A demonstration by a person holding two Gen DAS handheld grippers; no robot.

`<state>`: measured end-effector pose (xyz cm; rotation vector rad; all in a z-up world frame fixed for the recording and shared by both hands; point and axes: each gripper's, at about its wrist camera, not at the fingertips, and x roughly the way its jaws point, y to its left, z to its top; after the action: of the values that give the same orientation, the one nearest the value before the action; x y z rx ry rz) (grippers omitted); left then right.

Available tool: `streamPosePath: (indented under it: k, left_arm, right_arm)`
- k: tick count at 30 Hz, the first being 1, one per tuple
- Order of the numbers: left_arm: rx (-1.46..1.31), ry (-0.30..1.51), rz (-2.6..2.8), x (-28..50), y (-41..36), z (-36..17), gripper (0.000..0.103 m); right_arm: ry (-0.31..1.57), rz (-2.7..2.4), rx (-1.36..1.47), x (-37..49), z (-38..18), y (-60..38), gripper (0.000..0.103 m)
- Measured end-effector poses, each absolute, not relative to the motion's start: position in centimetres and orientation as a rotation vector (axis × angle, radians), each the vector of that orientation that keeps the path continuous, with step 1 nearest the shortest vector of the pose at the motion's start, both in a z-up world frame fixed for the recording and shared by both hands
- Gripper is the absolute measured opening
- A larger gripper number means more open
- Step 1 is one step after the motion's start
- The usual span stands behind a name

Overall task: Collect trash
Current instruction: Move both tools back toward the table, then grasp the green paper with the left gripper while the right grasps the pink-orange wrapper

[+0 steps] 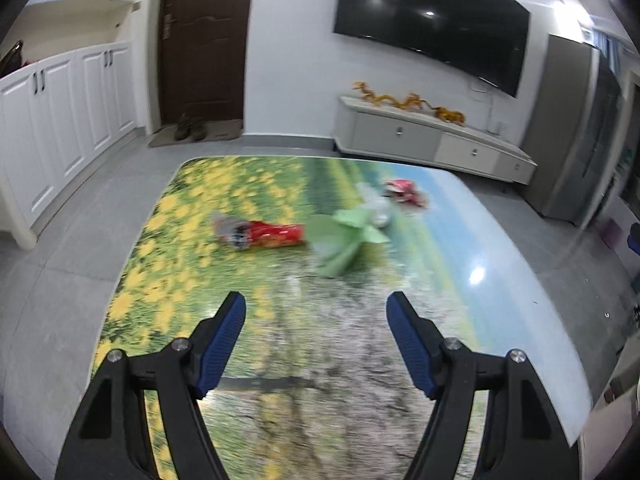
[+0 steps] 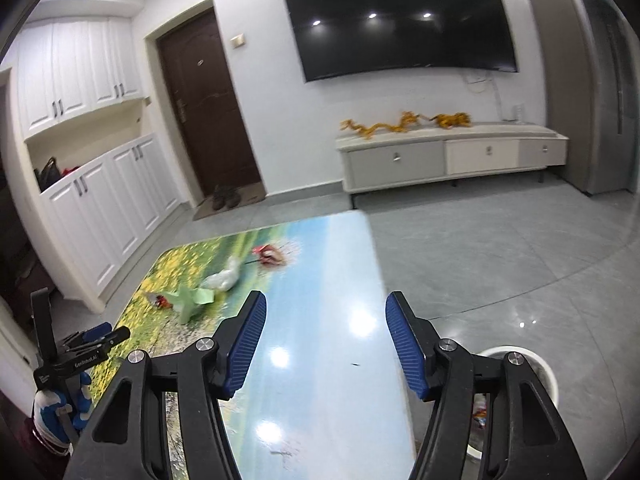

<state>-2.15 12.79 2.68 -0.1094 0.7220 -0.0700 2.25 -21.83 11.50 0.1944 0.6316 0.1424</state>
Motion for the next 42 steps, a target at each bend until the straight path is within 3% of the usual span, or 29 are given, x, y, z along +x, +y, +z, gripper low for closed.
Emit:
streamPosePath:
  k: [5, 18, 27, 30, 36, 42]
  left_arm:
    - [-0.121, 0.715, -0.080, 0.1, 13.8, 2.6, 0.072]
    - [0.069, 0.728, -0.173, 10.1, 8.0, 0.3, 0.072]
    - [0.065, 0.760, -0.213, 11.8, 7.8, -1.9, 0.071]
    - [0.074, 0.769, -0.241, 11.9, 7.5, -2.2, 0.059]
    - [0.068, 0.775, -0.283, 11.8, 7.0, -2.5, 0.055]
    - [0.083, 0.786, -0.314, 11.0, 5.9, -2.8, 0.049]
  right_arm:
    - [0.684, 0.204, 0.177, 6.2, 9.8, -19.5, 0.061]
    - [0.816, 0.365, 0.146, 20.7, 3.8, -13.5, 0.061]
    - [0.861, 0.425, 0.118, 29.1, 0.6, -9.0, 0.064]
    - [0.881, 0.431, 0.107, 31.2, -0.8, -8.0, 0.064]
    - [0.934, 0.449, 0.078, 33.5, -3.3, -7.0, 0.064]
    - [0.934, 0.461, 0.051, 32.7, -3.5, -7.3, 0.047]
